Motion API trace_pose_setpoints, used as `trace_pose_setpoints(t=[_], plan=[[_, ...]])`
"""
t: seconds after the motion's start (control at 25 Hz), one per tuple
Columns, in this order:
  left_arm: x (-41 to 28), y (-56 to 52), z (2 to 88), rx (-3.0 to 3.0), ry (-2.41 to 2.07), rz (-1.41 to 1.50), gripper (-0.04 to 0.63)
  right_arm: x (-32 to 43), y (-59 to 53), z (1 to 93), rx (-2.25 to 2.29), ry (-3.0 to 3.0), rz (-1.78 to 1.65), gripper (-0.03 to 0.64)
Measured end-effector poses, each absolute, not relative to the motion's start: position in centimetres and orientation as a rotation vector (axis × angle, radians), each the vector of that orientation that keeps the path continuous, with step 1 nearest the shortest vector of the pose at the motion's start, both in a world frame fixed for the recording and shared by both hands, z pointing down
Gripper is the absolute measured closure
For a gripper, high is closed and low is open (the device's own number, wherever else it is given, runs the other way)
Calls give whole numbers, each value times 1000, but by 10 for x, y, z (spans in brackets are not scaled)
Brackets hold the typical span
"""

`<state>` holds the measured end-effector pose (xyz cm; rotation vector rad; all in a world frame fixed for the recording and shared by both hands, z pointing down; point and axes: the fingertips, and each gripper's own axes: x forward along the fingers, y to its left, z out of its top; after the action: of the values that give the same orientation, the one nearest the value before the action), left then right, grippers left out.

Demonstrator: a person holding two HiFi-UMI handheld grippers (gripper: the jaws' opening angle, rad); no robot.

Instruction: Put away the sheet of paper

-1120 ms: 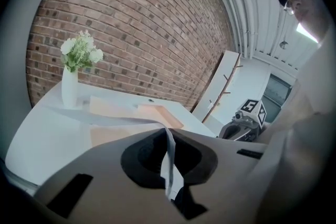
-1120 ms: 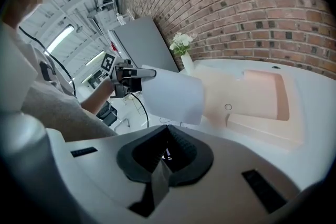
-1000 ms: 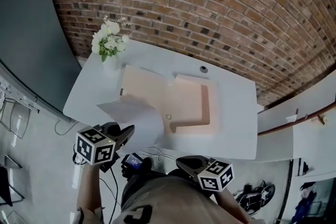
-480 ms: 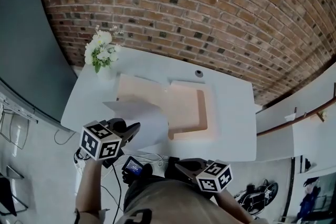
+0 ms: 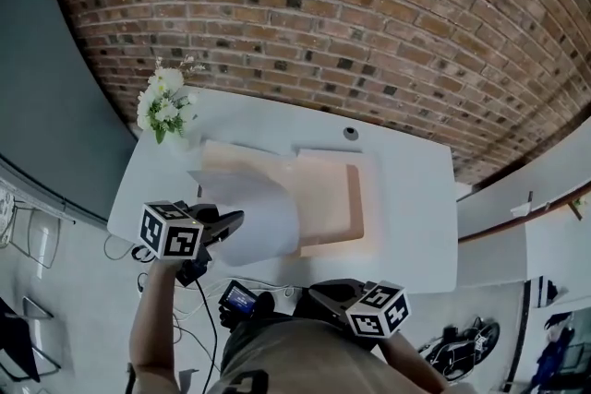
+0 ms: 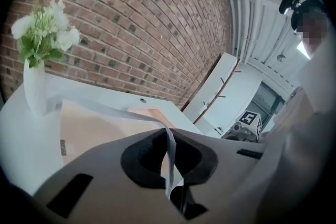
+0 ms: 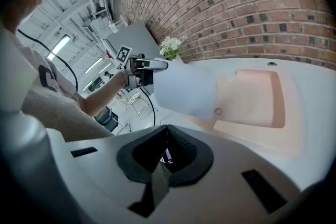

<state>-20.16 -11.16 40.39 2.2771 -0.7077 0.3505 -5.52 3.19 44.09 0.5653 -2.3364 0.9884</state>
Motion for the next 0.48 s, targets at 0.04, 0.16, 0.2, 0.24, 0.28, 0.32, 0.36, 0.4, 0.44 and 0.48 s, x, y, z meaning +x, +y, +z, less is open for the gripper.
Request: trace_pose_setpoints(t=[0.04,0.16,0.2,0.24,0.28,0.32,0.36,0.4,0.44,0.48], plan=[[-200,-116,409,2253,-693,330,581,-54,30,442,560,-2337,994,594],[-200,-129,426,2185,-674,286,581,-51,25,444,545,-2336,1012,594],[-200,-133,431,2174,-673,288,581,-49,24,445,542,-2334,1017,594],[-200,-137,436,2169,-672,298,581,-48,22,446,540,-2332,1022,594],[-201,-141,440,2167,-673,312,581,-46,21,446,538,-2331,1025,594],[-201,-145,443,2166,-673,325,581,-45,19,447,537,-2329,1028,594],[-202,-149,446,2164,-671,336,581,-43,18,448,538,-2328,1033,594],[-202,-152,450,2161,-664,343,581,-42,17,449,540,-2326,1037,594],[-202,-155,454,2155,-656,353,581,-40,16,450,543,-2324,1042,594],[-202,-158,461,2148,-649,368,581,-39,15,450,546,-2321,1046,594]])
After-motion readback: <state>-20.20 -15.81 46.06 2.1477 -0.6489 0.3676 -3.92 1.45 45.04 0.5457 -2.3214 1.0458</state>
